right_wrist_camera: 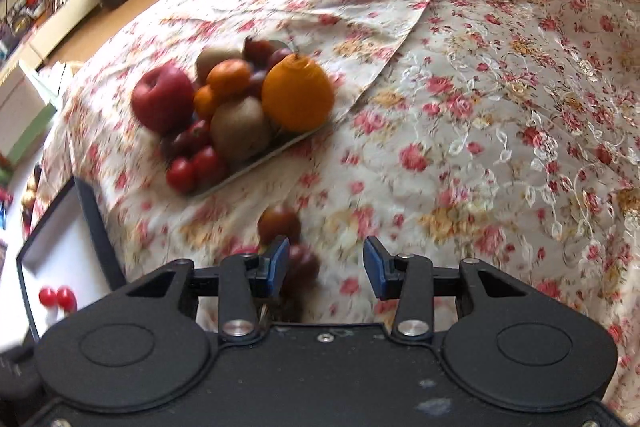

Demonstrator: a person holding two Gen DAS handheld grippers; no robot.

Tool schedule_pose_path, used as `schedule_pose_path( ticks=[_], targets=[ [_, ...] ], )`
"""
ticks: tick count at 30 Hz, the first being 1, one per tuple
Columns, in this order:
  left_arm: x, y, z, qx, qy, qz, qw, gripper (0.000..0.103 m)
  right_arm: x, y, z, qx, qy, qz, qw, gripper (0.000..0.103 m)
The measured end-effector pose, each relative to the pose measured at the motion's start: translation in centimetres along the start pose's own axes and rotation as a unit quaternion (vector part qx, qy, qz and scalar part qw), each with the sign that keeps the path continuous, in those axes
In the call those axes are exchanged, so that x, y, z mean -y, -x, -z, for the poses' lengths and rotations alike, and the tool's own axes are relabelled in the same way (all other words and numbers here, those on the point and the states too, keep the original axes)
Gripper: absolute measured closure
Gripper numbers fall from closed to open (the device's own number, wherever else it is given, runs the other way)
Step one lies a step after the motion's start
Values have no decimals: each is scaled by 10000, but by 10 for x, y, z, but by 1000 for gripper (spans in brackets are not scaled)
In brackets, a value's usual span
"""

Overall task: Organize fruits
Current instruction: 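Move both tools back to the loose plums beside the tray, then grasp a red plum with the left gripper while the right grasps a dark plum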

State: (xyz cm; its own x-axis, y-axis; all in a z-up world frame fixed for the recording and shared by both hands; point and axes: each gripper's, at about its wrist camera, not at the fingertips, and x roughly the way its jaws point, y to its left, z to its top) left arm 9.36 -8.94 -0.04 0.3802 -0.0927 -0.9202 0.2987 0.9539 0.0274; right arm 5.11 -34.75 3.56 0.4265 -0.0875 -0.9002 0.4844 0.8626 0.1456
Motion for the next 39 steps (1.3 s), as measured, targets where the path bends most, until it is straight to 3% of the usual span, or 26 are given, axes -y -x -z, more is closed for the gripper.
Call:
schedule_pose_path(
  ticks=[3,7,18,22,25,33,39],
  targets=[
    [11,-3,4,-55,-108,45,9999,61,5,-15,-10,-103,-229,-367,9990,59],
    [21,-4,10,-78,-223,82,9997,61,1,-31,-16,-189,-332,-522,9979,60],
    [31,-5,13,-79,-353,124,9993,61,-29,-74,-10,-535,-89,-233,9983,60],
    [32,-4,10,-81,-307,227,9992,61,-48,-85,-4,-447,253,206,9985,66],
    [36,-3,6,-68,-303,348,9989,62,-50,-81,-3,-348,351,176,9986,67],
    [68,-1,-20,-69,-396,819,9958,62,-10,-53,-14,19,13,155,9999,67],
    [104,-11,-38,1,-553,868,9947,62,35,-38,-13,112,-203,208,9995,67]
  ],
)
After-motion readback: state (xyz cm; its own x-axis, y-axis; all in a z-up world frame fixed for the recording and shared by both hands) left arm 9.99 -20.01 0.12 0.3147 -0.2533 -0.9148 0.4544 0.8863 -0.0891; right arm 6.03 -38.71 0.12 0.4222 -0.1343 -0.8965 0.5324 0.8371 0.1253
